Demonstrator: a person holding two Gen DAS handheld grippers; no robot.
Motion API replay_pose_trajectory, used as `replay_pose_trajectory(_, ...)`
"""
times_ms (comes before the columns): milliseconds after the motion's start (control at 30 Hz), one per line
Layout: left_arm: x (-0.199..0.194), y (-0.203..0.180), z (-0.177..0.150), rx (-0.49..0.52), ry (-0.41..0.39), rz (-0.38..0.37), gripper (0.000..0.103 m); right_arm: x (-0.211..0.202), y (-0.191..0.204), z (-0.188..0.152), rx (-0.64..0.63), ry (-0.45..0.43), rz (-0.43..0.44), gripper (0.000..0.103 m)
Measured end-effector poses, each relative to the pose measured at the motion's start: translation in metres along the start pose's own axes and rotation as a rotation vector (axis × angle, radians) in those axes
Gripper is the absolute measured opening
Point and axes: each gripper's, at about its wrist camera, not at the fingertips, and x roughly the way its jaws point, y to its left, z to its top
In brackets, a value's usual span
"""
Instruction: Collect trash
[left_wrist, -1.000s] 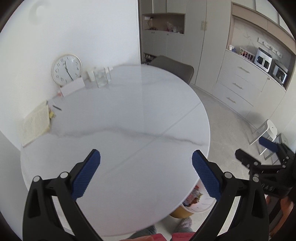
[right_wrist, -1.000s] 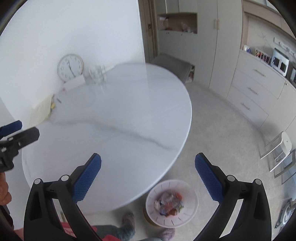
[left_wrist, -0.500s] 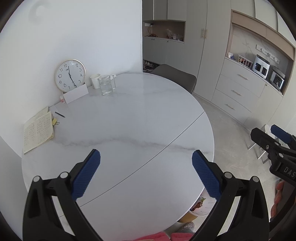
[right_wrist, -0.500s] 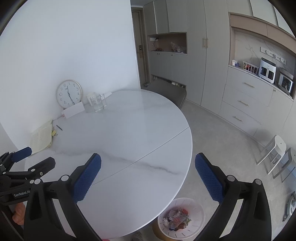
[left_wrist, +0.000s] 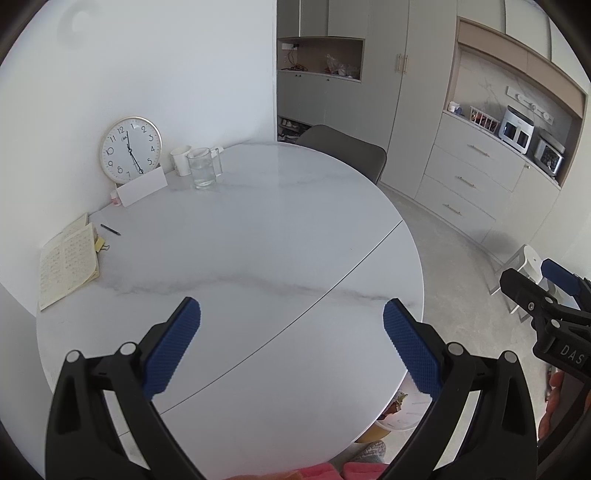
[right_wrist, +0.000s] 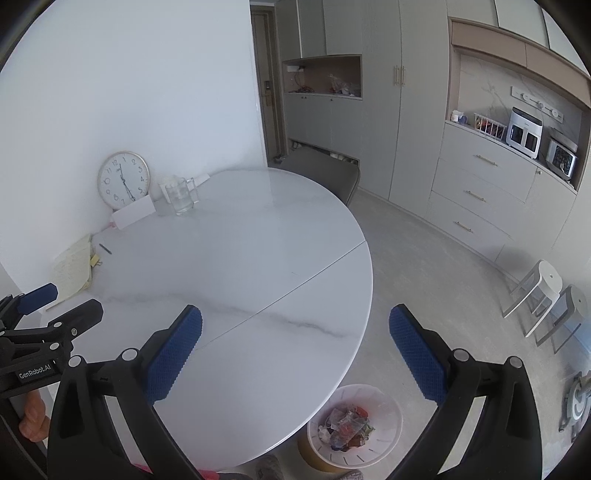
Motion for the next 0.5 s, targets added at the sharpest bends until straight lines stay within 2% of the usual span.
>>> replay_pose_trajectory(500, 0.0028, 0.0007, -0.0011, -0.008, 0.006, 0.012, 0.095, 0.0064, 0.004, -0.0012, -0.002, 0.022, 0.005, 0.101)
